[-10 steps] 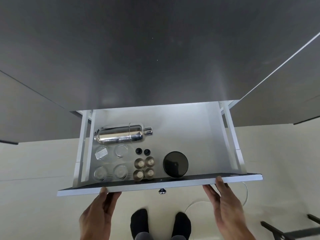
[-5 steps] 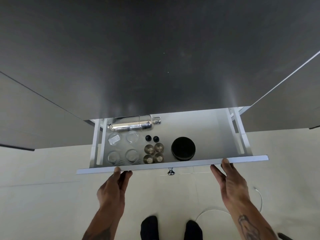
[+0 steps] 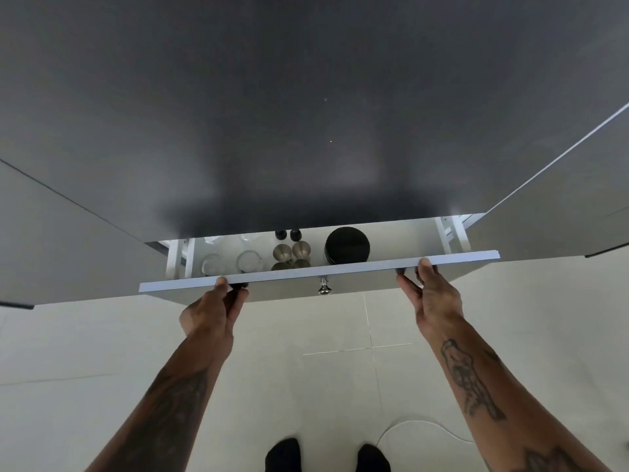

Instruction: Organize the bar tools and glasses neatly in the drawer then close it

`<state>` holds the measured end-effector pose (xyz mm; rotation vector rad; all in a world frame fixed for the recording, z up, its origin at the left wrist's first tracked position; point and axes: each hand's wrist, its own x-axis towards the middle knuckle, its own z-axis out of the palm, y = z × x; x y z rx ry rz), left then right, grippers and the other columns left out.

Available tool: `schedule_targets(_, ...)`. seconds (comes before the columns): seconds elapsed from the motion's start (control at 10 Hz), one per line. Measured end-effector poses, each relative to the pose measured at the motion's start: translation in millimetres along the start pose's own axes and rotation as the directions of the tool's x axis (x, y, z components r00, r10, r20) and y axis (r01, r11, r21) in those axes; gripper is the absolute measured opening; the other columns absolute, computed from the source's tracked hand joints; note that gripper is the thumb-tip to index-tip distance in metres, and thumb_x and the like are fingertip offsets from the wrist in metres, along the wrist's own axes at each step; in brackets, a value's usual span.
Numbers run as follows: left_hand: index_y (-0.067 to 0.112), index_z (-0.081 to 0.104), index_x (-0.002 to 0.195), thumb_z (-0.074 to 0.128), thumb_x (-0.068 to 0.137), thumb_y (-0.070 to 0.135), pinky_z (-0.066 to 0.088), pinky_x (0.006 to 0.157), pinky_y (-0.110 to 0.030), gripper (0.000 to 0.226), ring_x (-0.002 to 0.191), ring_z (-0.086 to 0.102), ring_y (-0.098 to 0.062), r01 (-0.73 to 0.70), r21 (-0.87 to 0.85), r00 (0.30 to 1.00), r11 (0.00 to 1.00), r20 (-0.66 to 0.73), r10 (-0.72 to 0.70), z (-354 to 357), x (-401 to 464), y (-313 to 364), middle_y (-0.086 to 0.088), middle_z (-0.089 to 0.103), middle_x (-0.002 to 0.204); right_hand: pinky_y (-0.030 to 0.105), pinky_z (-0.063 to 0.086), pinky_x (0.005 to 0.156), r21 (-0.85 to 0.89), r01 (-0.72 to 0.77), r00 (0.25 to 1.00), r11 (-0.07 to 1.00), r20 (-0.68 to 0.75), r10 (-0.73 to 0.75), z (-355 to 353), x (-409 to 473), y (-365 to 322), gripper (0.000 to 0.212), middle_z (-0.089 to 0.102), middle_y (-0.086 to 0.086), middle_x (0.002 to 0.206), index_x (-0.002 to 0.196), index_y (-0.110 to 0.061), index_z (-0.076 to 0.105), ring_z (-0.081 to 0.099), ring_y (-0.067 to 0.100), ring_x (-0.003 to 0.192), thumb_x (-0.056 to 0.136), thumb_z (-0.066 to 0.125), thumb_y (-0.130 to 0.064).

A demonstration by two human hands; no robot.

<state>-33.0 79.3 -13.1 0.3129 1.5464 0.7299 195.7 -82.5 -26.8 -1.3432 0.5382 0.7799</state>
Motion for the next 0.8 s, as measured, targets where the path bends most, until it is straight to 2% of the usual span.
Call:
schedule_targets(0.1, -0.008, 0.055, 0.121, 0.066, 0.091, 0.011, 0.061, 0.066, -0.037, 0.037, 0.095, 0.072, -0.034, -0.014, 0.024, 0.999, 1.000, 0.042, 0.013, 10.8, 15.6, 7.0, -0.026, 0.070, 0.109, 0.042, 0.046, 0.106, 0.033, 0.000, 1.000, 0.999, 0.017, 0.000, 13.5, 9.0, -9.2, 0.040, 0.067, 0.001, 0.088, 0.131, -0.006, 0.055, 0.069, 0.029, 0.100, 0.094, 0.061, -0.020)
schedule_targets(0.2, -0.010, 0.053, 0.115, 0.057, 0.096, 0.009, 0.062, 0.072, -0.038, 0.027, 0.092, 0.072, -0.033, -0.002, 0.030, 0.994, 1.000, 0.112, -0.001, 23.4, 33.3, 18.1, -0.025, 0.072, 0.103, 0.043, 0.049, 0.102, 0.033, -0.017, 0.999, 0.999, 0.046, 0.015, 30.3, 15.9, -20.3, 0.016, 0.062, 0.006, 0.084, 0.110, -0.003, 0.058, 0.067, 0.027, 0.088, 0.096, 0.057, -0.009)
schedule_targets(0.3, 0.001, 0.055, 0.091, 0.041, 0.095, 0.006, 0.051, 0.098, -0.047, 0.016, 0.084, 0.066, -0.031, 0.021, 0.011, 0.969, 1.000, 0.246, -0.022, 38.8, 39.1, 33.6, -0.012, 0.070, 0.073, 0.040, 0.050, 0.101, -0.045, -0.024, 0.994, 0.999, 0.103, 0.028, 51.3, 17.7, -30.2, 0.024, 0.051, 0.008, 0.072, 0.071, -0.006, 0.052, 0.055, 0.027, 0.087, 0.089, 0.051, 0.009)
schedule_targets(0.4, 0.006, 0.058, 0.107, 0.047, 0.084, 0.017, 0.047, 0.101, -0.047, 0.027, 0.105, 0.065, -0.033, 0.091, -0.043, 0.939, 0.995, 0.337, -0.071, 49.3, 35.9, 49.1, -0.013, 0.065, 0.110, 0.041, 0.049, 0.100, -0.102, -0.018, 0.986, 0.995, 0.162, 0.034, 66.0, 18.7, -36.7, 0.031, 0.041, 0.008, 0.067, 0.059, -0.006, 0.045, 0.043, 0.027, 0.085, 0.081, 0.047, 0.015)
schedule_targets(0.5, 0.007, 0.055, 0.118, 0.049, 0.080, 0.016, 0.047, 0.099, -0.048, 0.039, 0.118, 0.060, -0.030, 0.092, -0.010, 0.933, 0.996, 0.351, -0.082, 52.8, 32.5, 55.7, -0.013, 0.061, 0.128, 0.044, 0.051, 0.095, -0.230, 0.004, 0.988, 0.973, 0.153, 0.032, 68.1, 24.0, -37.4, 0.031, 0.037, 0.007, 0.061, 0.056, -0.006, 0.045, 0.037, 0.018, 0.058, 0.079, 0.045, 0.015)
schedule_targets(0.6, -0.002, 0.054, 0.116, 0.046, 0.081, 0.012, 0.042, 0.104, -0.050, 0.038, 0.127, 0.053, -0.034, 0.062, 0.064, 0.934, 0.996, 0.349, -0.081, 52.2, 26.0, 58.2, -0.019, 0.058, 0.133, 0.047, 0.052, 0.093, -0.281, 0.030, 0.980, 0.959, 0.195, 0.027, 67.4, 26.8, -37.4, 0.032, 0.035, 0.009, 0.059, 0.055, -0.007, 0.044, 0.030, 0.015, 0.049, 0.077, 0.042, 0.016)
schedule_targets(0.7, -0.007, 0.048, 0.130, 0.037, 0.090, 0.014, 0.036, 0.110, -0.052, 0.046, 0.141, 0.035, -0.034, 0.030, 0.213, 0.933, 0.977, 0.345, -0.104, 42.2, 19.7, 59.2, -0.020, 0.044, 0.146, 0.048, 0.052, 0.091, -0.342, 0.023, 0.976, 0.939, 0.211, 0.053, 52.8, 34.2, -37.8, 0.032, 0.040, 0.008, 0.059, 0.060, -0.009, 0.045, 0.042, 0.015, 0.048, 0.081, 0.042, 0.015)
schedule_targets(0.8, 0.001, 0.053, 0.131, 0.038, 0.092, 0.020, 0.036, 0.110, -0.053, 0.046, 0.140, 0.037, -0.031, -0.084, 0.354, 0.948, 0.932, 0.316, -0.035, 26.6, 1.9, 55.8, -0.016, 0.043, 0.149, 0.045, 0.050, 0.089, -0.537, 0.032, 0.964, 0.843, 0.240, 0.116, 33.8, 23.9, -47.2, 0.010, 0.060, 0.011, 0.106, 0.086, -0.011, 0.058, 0.058, 0.025, 0.108, 0.087, 0.057, -0.001)
